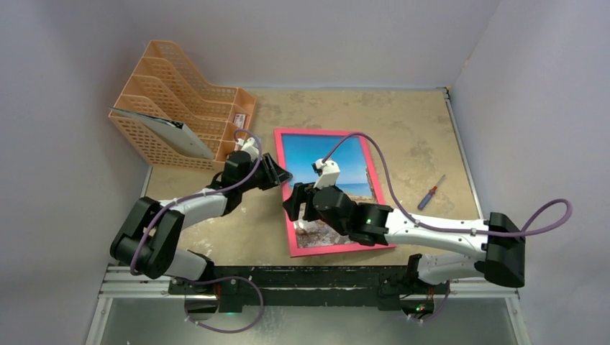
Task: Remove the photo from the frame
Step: Pick up the photo frame from the center of the board.
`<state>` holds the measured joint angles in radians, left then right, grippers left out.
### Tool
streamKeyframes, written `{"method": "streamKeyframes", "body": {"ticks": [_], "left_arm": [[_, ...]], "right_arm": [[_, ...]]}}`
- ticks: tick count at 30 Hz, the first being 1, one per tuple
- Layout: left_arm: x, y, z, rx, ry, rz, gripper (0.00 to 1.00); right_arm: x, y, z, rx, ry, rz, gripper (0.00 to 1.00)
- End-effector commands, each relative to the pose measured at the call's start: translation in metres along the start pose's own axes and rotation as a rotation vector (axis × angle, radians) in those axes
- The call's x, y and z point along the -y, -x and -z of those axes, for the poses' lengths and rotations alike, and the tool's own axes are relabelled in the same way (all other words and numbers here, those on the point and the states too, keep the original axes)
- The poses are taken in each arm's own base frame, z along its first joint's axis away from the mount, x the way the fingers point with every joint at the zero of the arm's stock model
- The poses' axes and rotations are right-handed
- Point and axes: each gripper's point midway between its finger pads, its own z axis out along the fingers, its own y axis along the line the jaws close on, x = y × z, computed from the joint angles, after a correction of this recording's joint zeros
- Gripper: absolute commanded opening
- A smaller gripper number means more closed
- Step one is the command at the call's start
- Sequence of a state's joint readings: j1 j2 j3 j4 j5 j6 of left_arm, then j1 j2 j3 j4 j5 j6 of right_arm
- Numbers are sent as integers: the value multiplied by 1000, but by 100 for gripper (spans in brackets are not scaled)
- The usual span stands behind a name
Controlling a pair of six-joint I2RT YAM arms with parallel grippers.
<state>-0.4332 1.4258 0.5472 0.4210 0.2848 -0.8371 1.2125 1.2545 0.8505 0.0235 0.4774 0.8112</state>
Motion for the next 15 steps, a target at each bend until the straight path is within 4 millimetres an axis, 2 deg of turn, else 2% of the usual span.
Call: {"method": "streamKeyframes", "body": {"ticks": [1,4,10,12,15], "left_arm": [[28,49,4,137,-33,-155,0],[26,56,5,145,-10,-167,0],[24,75,-1,140,13,-181,0],[25,79,-3,137,10,-187,0],[26,83,-6,135,13,-197,0]], "right_arm": [[16,25,19,99,-22,183,78],[13,22,33,100,85,299,78],[4,9,57,81,251,392,77],[5,-2,58,62,263,417,77],[-4,-23,61,54,258,464,77]]}}
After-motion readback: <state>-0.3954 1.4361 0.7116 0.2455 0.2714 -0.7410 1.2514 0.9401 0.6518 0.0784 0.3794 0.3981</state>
